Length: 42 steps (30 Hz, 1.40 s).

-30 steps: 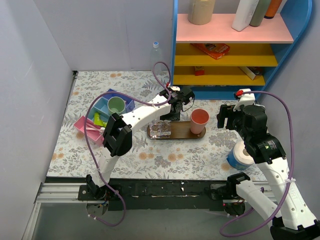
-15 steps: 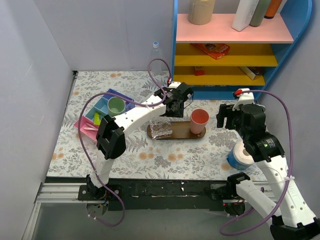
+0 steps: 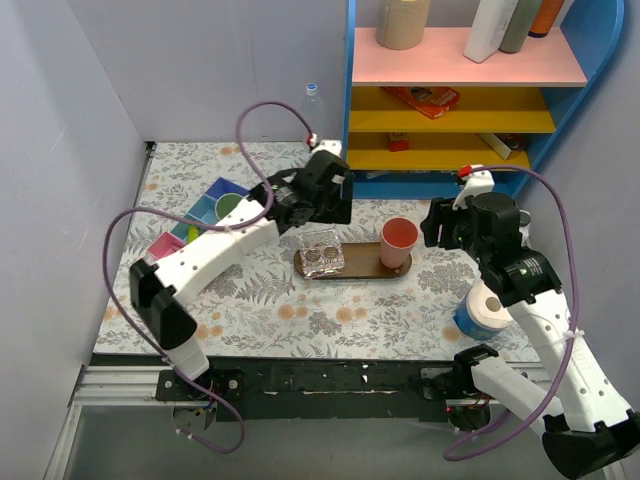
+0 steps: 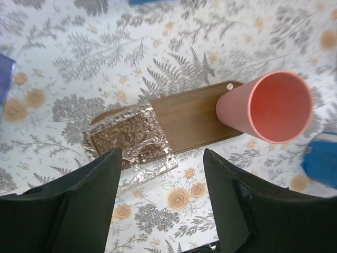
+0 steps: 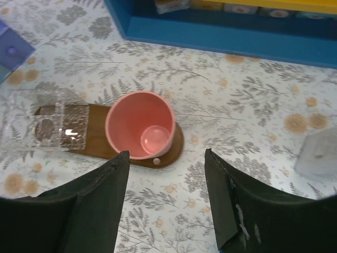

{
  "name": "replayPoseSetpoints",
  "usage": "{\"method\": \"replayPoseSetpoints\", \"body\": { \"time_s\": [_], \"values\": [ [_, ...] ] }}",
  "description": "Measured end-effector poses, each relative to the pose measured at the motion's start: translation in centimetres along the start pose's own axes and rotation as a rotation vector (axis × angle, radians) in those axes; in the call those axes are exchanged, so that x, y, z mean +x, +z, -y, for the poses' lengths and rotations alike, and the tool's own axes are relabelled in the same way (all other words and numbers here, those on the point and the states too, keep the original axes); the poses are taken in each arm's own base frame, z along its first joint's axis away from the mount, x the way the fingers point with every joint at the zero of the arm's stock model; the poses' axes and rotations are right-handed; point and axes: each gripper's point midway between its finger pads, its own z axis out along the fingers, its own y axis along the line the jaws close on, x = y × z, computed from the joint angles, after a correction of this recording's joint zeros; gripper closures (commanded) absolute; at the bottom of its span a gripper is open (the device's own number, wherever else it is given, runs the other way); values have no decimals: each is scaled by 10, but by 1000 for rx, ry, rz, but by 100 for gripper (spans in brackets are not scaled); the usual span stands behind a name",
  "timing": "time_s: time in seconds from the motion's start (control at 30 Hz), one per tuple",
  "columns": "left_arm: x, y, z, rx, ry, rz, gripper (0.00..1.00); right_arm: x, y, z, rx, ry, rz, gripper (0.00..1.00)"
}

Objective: Prepare toiletry sets of a toothbrush and toothpaste on the tray

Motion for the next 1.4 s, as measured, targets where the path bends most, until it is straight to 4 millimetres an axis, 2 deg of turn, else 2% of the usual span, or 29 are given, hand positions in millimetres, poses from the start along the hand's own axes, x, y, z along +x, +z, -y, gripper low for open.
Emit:
{"method": "replayPoseSetpoints", "body": {
  "time_s": [0.03,0.1,0.13,0.17,0.23,0.27,0.33,0.4,0.47,0.63,0.73,0.93,1.1,1.27,1.4],
  "values": [
    [-13,-13,-1,45,-14,43,37,0,3,-8,-23,2,-8,34],
    [-36,-28,-16,91,-58,105,36,0,9,-25,-75,-4,-25,34],
    [-49,-32,-29,107,-89,142,35,0,12,-37,-102,-13,-34,34],
    [-62,-33,-49,98,-123,179,29,2,14,-48,-125,-25,-45,34],
    [-79,-30,-91,48,-174,247,26,4,19,-79,-190,-52,-74,35],
    [-85,-27,-114,10,-195,279,23,5,22,-92,-214,-58,-85,35],
    [-89,-23,-146,-40,-210,328,17,8,28,-120,-272,-61,-104,36],
    [-89,-18,-164,-63,-207,357,12,14,36,-140,-306,-57,-131,37],
    [-90,-14,-178,-77,-204,386,11,25,43,-160,-331,-60,-171,37],
    [-98,-5,-200,-120,-179,455,11,40,64,-202,-346,-84,-242,39],
    [-99,0,-208,-137,-168,477,10,52,75,-220,-338,-89,-275,42],
    [-102,3,-216,-148,-172,511,10,80,91,-226,-295,-81,-343,46],
    [-88,12,-225,-182,-175,494,11,98,105,-227,-266,-96,-389,49],
    [-79,11,-229,-198,-172,484,14,110,114,-228,-250,-107,-418,52],
    [-84,3,-229,-196,-173,511,15,110,118,-231,-241,-103,-422,54]
  ]
}}
